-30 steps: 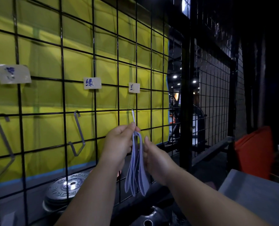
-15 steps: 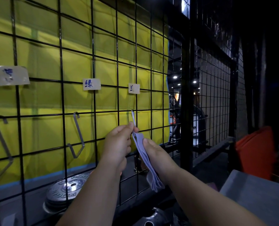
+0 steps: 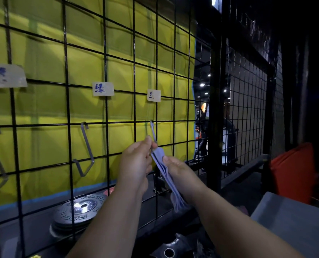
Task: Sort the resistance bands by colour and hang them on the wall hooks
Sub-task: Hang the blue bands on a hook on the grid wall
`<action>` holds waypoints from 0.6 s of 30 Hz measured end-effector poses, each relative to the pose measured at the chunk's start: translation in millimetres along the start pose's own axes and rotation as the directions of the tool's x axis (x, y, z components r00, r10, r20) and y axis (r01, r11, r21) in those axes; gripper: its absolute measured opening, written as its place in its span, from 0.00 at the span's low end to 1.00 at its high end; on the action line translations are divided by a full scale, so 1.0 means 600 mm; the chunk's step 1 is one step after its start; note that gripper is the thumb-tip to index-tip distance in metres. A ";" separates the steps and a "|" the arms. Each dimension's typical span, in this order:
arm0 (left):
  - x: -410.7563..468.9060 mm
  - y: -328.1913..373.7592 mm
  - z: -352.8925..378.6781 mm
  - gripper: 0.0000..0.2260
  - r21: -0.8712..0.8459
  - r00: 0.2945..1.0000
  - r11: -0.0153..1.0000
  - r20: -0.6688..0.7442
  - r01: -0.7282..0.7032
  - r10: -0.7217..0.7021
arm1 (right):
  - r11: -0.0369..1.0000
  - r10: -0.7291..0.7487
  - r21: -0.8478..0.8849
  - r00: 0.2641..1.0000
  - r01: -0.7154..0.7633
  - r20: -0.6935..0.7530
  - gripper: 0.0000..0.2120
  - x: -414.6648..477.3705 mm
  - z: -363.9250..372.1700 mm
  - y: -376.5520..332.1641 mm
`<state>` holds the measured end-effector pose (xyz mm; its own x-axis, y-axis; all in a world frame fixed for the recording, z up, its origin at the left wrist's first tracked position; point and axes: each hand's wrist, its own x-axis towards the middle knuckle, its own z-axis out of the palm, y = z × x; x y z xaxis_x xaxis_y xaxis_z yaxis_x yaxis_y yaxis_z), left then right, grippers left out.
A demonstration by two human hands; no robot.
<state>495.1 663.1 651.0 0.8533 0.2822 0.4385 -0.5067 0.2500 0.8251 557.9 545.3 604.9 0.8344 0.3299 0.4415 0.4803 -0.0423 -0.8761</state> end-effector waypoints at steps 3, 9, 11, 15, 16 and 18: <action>-0.007 0.003 0.004 0.13 -0.002 1.000 1.000 -0.008 0.001 -0.001 | 1.000 -0.012 -0.010 1.000 0.013 0.014 0.15 -0.017 0.013 0.018; -0.011 -0.012 0.006 0.08 0.178 0.988 0.978 -0.084 -0.111 0.128 | 0.996 -0.039 0.079 0.999 0.036 0.033 0.16 -0.033 0.020 0.022; -0.026 -0.026 0.006 0.12 0.322 0.981 0.935 -0.071 -0.148 0.180 | 0.988 -0.012 0.156 0.999 0.006 0.039 0.19 -0.038 0.026 0.031; -0.071 -0.075 0.006 0.20 0.521 0.982 0.843 -0.040 -0.135 0.183 | 0.954 0.066 0.288 0.995 -0.086 0.079 0.18 -0.056 0.026 0.052; -0.080 -0.091 0.005 0.19 0.580 0.979 0.801 -0.030 -0.148 0.203 | 0.949 0.089 0.299 0.994 -0.105 0.070 0.17 -0.059 0.025 0.059; -0.095 -0.117 0.002 0.16 0.688 0.965 0.701 -0.008 -0.185 0.262 | 0.957 0.102 0.266 0.993 -0.115 0.061 0.17 -0.070 0.022 0.070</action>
<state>481.9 628.5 568.6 0.6894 0.3450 0.6370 -0.4288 -0.5144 0.7427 539.5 542.0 547.2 0.8608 0.3810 0.3373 0.2922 0.1725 -0.9407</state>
